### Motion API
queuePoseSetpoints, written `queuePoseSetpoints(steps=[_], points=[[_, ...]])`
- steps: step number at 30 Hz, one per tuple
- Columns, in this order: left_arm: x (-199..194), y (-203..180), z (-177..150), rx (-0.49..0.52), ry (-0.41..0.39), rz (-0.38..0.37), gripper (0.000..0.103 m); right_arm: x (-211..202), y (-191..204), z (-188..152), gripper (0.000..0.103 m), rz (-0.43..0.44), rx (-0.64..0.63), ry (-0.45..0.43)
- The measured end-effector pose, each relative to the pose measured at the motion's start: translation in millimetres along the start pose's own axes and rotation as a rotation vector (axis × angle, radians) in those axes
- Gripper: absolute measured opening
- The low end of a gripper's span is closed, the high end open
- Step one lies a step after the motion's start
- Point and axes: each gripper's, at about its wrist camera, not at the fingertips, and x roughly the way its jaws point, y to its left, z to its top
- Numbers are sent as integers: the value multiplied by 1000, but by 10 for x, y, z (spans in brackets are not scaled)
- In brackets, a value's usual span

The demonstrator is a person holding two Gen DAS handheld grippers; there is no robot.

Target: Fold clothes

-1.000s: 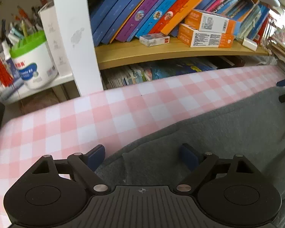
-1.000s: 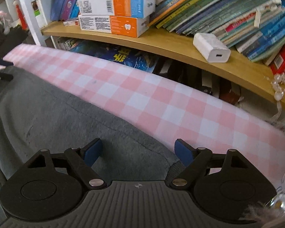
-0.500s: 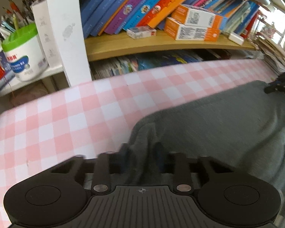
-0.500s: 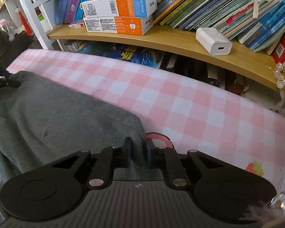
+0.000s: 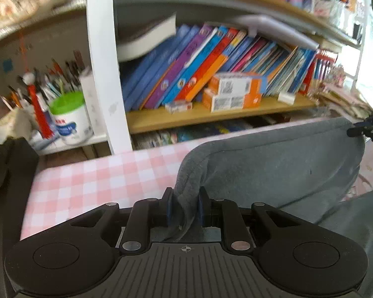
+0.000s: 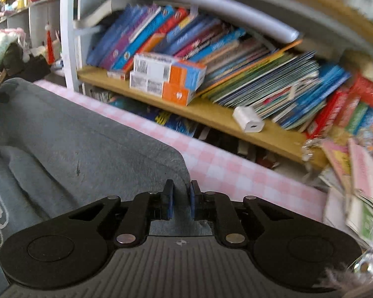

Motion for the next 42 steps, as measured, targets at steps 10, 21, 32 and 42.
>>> queuePoseSetpoints(steps=[10,21,32,42], points=[[-685,-421,-576,-75,-62,36,18,-712,393,-665,13,-72,37,-56],[-941,-475,-1244,-226,63,23,26,-1072,751,-1304,23,-67,34,59],[-1180,-497,-1593,-294,145,16,41,-1265,707,-1679,44,-47,310,232],[-1425,-210,-1679,-584,67,92,50,-1451,339,-1802,54,36,974,140]])
